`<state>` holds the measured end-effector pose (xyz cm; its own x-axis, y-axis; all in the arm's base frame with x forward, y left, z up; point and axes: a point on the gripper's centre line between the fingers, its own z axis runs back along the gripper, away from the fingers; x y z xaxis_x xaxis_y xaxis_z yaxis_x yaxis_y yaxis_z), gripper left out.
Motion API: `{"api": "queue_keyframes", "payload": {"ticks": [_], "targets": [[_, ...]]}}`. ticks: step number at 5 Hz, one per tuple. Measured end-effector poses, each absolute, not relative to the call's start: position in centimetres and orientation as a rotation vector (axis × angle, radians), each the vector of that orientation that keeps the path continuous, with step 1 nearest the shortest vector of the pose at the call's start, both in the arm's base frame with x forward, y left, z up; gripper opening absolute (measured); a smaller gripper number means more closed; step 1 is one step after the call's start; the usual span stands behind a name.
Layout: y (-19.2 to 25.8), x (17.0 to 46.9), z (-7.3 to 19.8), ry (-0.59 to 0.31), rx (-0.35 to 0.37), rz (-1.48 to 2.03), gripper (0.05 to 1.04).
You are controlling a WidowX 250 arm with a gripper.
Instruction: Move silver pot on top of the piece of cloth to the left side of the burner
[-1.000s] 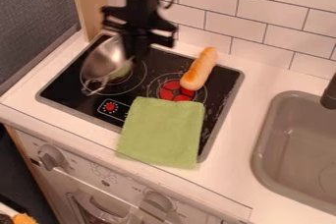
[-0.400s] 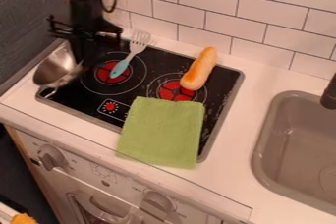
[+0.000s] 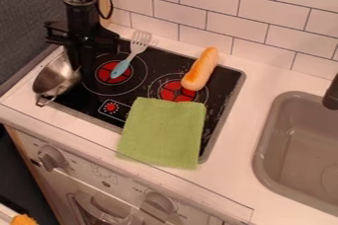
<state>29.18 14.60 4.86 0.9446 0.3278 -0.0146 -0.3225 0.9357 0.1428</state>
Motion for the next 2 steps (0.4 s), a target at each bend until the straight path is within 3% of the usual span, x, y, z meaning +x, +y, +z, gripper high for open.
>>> {"api": "queue_keyframes", "payload": {"ticks": [2], "targets": [[13.0, 29.3, 4.5, 0.027, 0.138, 0.300, 0.851]]}}
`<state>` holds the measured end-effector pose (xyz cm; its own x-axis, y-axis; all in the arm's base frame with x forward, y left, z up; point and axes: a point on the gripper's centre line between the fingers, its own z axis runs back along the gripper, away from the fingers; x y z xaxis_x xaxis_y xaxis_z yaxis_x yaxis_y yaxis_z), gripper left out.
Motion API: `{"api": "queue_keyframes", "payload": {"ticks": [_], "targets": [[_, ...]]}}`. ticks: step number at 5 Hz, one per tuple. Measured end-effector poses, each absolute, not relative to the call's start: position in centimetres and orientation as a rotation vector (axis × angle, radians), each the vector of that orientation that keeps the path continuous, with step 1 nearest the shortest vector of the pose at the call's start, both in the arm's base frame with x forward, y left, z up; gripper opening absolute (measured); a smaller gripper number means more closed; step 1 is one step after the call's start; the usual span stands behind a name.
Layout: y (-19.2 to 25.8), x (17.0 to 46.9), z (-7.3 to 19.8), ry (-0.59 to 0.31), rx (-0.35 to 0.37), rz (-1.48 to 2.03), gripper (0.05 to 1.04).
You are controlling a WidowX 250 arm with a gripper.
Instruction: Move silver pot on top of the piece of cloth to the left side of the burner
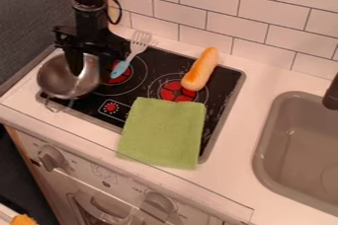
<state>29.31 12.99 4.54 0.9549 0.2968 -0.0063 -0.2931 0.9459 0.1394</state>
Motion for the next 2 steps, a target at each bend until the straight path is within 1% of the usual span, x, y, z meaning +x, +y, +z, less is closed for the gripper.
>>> {"api": "queue_keyframes", "payload": {"ticks": [1, 2], "targets": [[11.34, 29.66, 6.05, -0.062, 0.119, 0.246, 1.011], [10.57, 29.67, 6.22, -0.078, 0.110, 0.191, 1.008]]}}
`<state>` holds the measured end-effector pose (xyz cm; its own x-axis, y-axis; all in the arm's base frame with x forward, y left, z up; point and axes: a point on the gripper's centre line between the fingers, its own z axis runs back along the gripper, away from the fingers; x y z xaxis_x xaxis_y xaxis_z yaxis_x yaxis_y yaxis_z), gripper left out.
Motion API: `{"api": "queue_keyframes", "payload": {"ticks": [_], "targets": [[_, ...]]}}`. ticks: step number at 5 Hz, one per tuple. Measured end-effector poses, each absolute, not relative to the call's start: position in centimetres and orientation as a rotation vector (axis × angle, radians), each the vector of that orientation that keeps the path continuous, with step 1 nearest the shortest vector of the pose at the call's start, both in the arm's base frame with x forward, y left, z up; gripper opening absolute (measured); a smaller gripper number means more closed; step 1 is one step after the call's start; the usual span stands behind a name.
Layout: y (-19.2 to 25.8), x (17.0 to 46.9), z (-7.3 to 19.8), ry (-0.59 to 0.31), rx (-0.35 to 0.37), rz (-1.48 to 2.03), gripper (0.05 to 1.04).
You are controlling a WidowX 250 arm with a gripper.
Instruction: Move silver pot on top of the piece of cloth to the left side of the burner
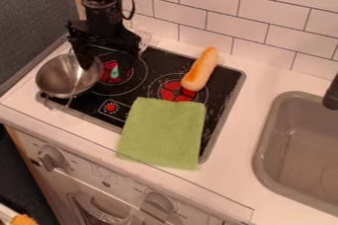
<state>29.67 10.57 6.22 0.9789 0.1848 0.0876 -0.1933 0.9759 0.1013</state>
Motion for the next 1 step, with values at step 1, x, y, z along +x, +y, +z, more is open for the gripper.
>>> {"api": "queue_keyframes", "payload": {"ticks": [1], "targets": [[10.33, 29.80, 6.30, -0.085, 0.098, 0.170, 1.001]]}}
